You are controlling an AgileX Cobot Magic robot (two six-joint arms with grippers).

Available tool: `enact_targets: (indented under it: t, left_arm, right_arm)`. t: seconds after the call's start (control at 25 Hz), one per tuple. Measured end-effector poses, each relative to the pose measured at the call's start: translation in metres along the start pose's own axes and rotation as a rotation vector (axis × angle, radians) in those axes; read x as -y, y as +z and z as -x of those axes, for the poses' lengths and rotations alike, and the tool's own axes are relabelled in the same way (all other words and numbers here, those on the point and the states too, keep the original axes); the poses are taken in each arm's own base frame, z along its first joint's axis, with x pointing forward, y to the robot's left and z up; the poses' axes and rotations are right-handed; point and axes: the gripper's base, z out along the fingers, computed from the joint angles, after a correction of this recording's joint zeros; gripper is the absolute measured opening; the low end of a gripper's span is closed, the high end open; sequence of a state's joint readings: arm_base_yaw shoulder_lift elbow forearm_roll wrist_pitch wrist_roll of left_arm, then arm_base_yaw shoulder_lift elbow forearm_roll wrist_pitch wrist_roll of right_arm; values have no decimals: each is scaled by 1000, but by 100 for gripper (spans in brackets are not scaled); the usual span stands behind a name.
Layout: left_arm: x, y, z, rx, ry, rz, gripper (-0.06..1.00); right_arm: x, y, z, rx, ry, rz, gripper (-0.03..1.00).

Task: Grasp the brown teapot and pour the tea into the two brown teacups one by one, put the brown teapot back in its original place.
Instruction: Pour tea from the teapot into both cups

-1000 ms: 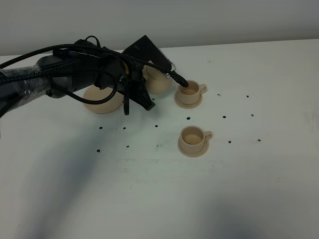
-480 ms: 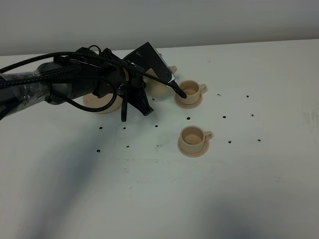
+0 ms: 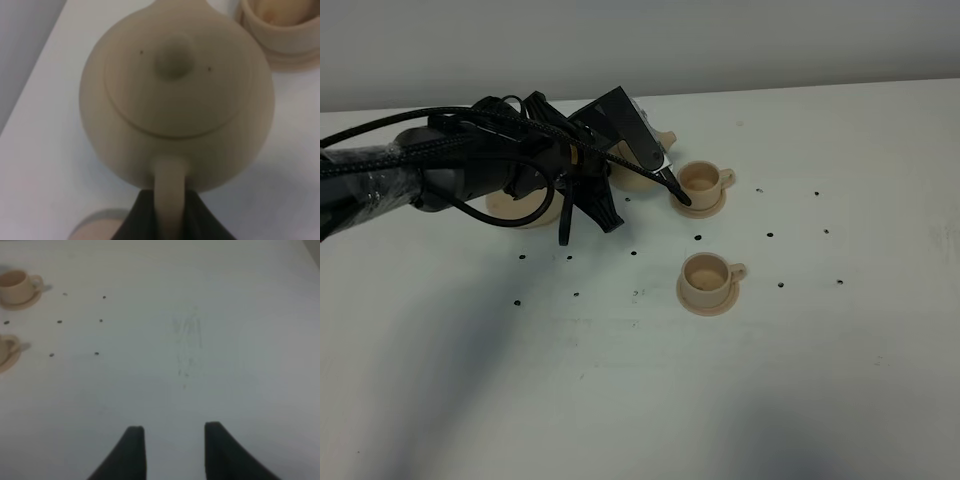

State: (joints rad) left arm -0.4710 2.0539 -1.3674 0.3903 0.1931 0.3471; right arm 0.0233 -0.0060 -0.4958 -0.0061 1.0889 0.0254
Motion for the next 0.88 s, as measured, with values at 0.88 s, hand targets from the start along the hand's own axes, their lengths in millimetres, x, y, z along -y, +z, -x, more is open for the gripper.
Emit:
enact_targets:
  t: [0.88]
  left_arm:
    - [-1, 1, 0, 18, 64, 26, 8]
  right_arm:
    - [0, 0, 0, 0, 0, 0, 31]
